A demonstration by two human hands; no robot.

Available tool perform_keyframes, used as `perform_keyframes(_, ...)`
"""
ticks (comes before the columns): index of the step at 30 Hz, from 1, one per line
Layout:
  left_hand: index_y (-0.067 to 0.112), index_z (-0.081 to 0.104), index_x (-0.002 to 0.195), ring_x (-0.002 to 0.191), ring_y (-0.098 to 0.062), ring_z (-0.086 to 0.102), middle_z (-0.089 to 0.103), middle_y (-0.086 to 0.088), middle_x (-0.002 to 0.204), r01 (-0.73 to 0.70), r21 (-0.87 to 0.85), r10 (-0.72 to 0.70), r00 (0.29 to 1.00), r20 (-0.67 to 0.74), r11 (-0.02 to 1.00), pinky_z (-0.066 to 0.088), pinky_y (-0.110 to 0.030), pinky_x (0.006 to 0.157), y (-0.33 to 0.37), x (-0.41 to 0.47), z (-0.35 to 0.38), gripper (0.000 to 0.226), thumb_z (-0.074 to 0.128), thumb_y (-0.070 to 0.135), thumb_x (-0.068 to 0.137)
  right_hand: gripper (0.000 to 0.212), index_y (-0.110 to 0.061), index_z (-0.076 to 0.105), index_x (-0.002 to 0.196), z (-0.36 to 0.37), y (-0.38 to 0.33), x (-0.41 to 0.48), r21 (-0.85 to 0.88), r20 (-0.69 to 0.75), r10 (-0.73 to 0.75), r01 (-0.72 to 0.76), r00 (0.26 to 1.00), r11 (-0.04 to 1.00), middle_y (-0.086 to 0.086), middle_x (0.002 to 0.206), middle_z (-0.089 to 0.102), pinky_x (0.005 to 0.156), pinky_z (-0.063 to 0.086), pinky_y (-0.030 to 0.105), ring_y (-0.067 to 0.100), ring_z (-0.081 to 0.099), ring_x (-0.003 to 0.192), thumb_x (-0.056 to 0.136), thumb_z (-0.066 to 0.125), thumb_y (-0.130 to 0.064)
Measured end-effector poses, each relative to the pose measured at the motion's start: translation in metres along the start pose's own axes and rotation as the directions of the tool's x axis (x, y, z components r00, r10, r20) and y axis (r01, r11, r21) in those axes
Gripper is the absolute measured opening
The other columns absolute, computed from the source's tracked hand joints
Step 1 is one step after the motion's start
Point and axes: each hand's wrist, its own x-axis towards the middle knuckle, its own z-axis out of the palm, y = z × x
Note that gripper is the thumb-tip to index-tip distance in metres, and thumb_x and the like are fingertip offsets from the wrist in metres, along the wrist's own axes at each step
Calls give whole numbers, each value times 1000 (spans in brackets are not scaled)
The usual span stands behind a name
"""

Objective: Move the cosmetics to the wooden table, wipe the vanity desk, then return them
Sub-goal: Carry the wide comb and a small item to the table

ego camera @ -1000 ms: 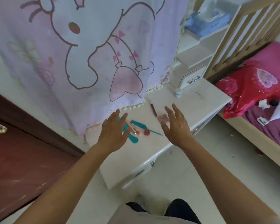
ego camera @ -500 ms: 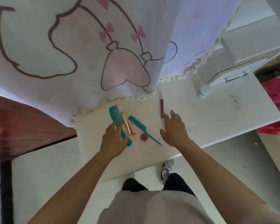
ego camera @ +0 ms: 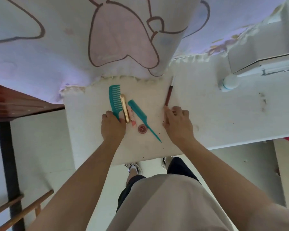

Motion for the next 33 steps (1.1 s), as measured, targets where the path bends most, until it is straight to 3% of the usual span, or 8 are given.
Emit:
perform_keyframes(4,3,44,104,89,-33,58,55,-14,102,35,10,-36,995,92,999,45,-38,67,-4,3,-5,33,62,25,86,72,-20,40,148,0,-2,-3,0,-22,-16,16,1000,1000,13,127,52,72,51,40,36,49,104,80,66,-21)
perform_keyframes(8,9,51,102,86,-27,60,59,-9,98,42,59,-50,990,135,997,50,-35,67,-15,-3,-21,29,60,30,85,83,-26,30,151,-14,-5,-10,26,32,5,-5,999,1000,7,132,47,86,48,40,32,46,113,76,65,-27)
perform_keyframes(12,8,60,108,83,-25,56,56,-11,101,-38,15,37,998,56,999,46,-34,66,-19,-15,-51,23,51,25,95,80,-26,33,150,-43,-21,-20,74,-52,-8,12,999,997,6,138,46,93,48,42,31,43,121,76,64,-29)
perform_keyframes(16,9,62,108,73,-21,50,53,-8,92,-102,-75,91,986,-141,992,39,-31,63,-17,-30,-102,24,48,27,98,66,-26,51,139,-85,-55,-19,113,-217,-138,165,966,980,5,140,46,95,48,43,31,43,123,76,68,-29)
perform_keyframes(19,12,65,108,71,-25,54,56,-7,85,-174,-161,113,936,-333,971,44,-34,63,-28,-48,-146,20,53,22,96,52,-25,64,122,-110,-94,-12,106,-325,-295,345,898,933,5,136,51,91,49,41,32,46,119,72,73,-31)
perform_keyframes(23,9,60,87,70,-27,55,55,-5,80,-200,-224,42,827,-561,954,48,-39,63,-67,-91,-187,11,61,18,93,52,-24,68,117,-118,-154,-13,110,-424,-488,578,763,808,5,127,56,86,47,37,32,49,113,66,75,-25)
perform_keyframes(28,11,64,101,69,-15,56,59,-1,87,-68,-373,-217,712,-667,925,45,-28,62,-144,-161,-213,12,63,18,92,38,-22,69,98,-94,-232,-51,58,-410,-698,780,587,623,1,121,57,80,49,34,28,51,105,60,76,-21)
perform_keyframes(33,11,66,111,73,-16,56,61,-1,90,11,-459,-368,615,-697,888,44,-25,63,-232,-234,-236,21,64,19,92,48,-30,69,105,-55,-315,-120,90,-391,-811,895,435,437,-3,119,57,73,46,26,20,50,105,58,74,-21)
